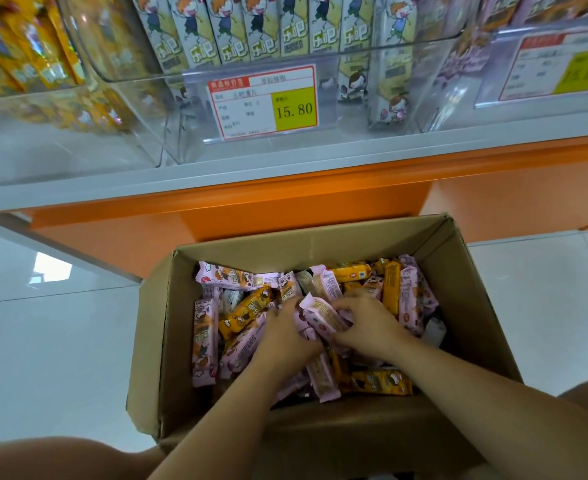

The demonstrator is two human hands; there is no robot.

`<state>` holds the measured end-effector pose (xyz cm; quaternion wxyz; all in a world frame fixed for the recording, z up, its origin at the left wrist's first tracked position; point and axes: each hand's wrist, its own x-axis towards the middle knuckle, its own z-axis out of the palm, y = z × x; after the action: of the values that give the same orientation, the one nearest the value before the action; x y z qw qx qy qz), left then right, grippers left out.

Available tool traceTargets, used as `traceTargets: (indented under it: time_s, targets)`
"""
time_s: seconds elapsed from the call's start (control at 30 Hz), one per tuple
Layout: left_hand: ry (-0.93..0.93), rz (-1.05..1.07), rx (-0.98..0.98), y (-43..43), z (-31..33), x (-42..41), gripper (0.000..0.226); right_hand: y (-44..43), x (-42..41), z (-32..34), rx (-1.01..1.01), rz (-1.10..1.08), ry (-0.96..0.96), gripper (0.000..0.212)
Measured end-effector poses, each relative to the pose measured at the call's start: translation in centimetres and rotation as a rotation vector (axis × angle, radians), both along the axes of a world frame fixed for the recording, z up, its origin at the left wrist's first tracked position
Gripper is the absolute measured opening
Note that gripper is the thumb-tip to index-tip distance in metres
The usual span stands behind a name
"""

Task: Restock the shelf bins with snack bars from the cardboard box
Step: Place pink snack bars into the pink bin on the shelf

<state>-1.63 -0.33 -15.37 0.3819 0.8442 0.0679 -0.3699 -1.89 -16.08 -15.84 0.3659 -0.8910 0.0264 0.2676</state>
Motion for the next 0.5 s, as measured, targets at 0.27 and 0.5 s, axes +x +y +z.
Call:
traceTargets:
  time_s: [0.27, 0.5]
  targets:
    - [-0.087, 0.019, -0.151, 1.1, 2.2, 1.8, 0.072, 0.5, 0.4, 2.9, 0.141, 0.005, -0.126, 0.023]
    - [-0.300, -0.145, -0.164, 1.6, 8.8, 1.6, 0.066, 0.1, -0.2, 8.5, 0.183, -0.001, -0.253, 0.022]
